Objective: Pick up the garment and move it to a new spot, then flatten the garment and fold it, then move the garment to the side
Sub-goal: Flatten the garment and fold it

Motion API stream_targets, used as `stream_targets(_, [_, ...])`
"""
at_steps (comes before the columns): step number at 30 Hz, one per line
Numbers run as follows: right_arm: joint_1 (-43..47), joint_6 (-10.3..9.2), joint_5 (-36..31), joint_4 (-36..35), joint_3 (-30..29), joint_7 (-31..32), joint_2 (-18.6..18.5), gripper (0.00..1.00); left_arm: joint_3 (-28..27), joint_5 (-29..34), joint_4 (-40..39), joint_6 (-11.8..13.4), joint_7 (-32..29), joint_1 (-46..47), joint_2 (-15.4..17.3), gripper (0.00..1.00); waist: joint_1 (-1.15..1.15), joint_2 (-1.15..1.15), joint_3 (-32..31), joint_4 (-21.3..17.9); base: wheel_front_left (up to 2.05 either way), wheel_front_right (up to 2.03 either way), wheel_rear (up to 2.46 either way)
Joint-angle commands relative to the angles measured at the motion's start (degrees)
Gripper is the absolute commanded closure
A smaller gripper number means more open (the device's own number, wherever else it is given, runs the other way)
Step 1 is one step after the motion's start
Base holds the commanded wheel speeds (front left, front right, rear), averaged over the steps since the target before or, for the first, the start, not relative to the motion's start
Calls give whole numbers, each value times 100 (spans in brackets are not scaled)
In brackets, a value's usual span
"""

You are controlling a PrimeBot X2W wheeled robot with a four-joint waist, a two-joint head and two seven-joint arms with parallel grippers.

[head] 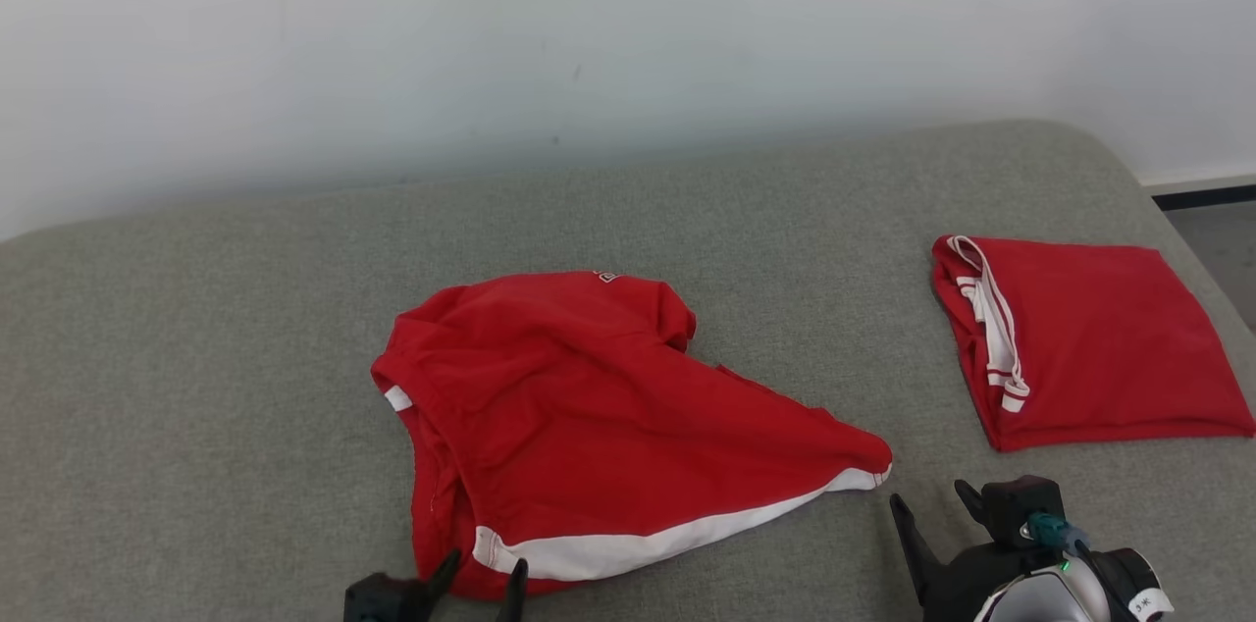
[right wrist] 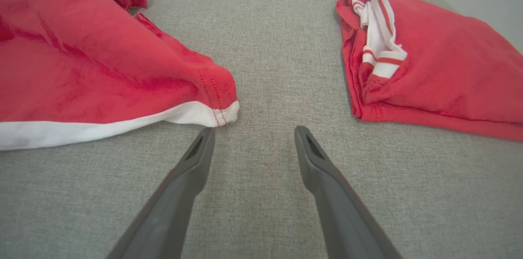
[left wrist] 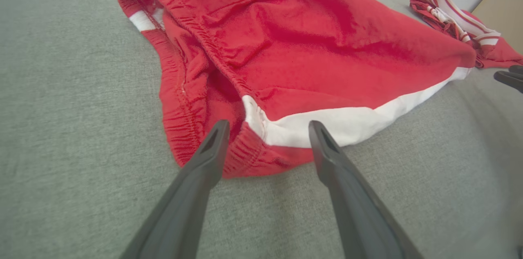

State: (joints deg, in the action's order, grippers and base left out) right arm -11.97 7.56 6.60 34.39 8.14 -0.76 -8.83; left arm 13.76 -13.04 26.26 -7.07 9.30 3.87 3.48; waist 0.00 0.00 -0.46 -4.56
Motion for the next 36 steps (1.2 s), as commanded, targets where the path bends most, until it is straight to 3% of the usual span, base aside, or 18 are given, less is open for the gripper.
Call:
stream_targets(1, [-151,-16,35,190,46,-30,-43,0,48,80,109,-5,-80,200,32,0,0,0,117,-23,0,0,0])
stream_targets(11, [-834,-16,-7,1037,247,-286,52,0,142,198,109,308,-930,671,86,0,0,0,503,34,0,0,0])
stream_targets(21, [-1160,-16,150,1620,466,-701,92,0,277,239,-899,546,-1812,349,167,0,0,0,612,143,0,0,0])
stream_targets(25, [-1249,-16,188,1791,528,-794,119,0,302,237,-1208,597,-1983,264,205,31,0,0,651,150,0,0,0])
stream_targets(29, [-1342,-16,233,1939,632,-814,156,0,295,201,-1351,664,-2137,210,227,79,0,0,690,146,0,0,0])
stream_targets(30, [-1369,-16,248,1974,665,-806,161,0,293,188,-1376,675,-2164,199,236,100,0,0,700,145,0,0,0])
stream_targets(31, [-1393,-16,265,2004,702,-805,165,0,280,172,-1390,683,-2161,199,248,100,0,0,713,144,0,0,0])
stream_targets(32, [-1421,-16,272,2027,737,-818,165,51,273,160,-1394,687,-2150,207,254,100,0,0,726,143,0,0,0])
stream_targets(33, [-1456,-16,304,2056,766,-829,163,91,266,151,-1388,689,-2141,228,260,100,0,0,742,144,0,0,0])
stream_targets(34, [-1479,-16,339,2103,807,-789,168,100,252,130,-1368,697,-2136,252,258,100,0,0,753,146,0,0,0])
stream_targets(36, [-1520,-16,415,2173,859,-778,149,100,247,86,-1303,689,-2165,290,250,100,0,0,766,150,0,0,0])
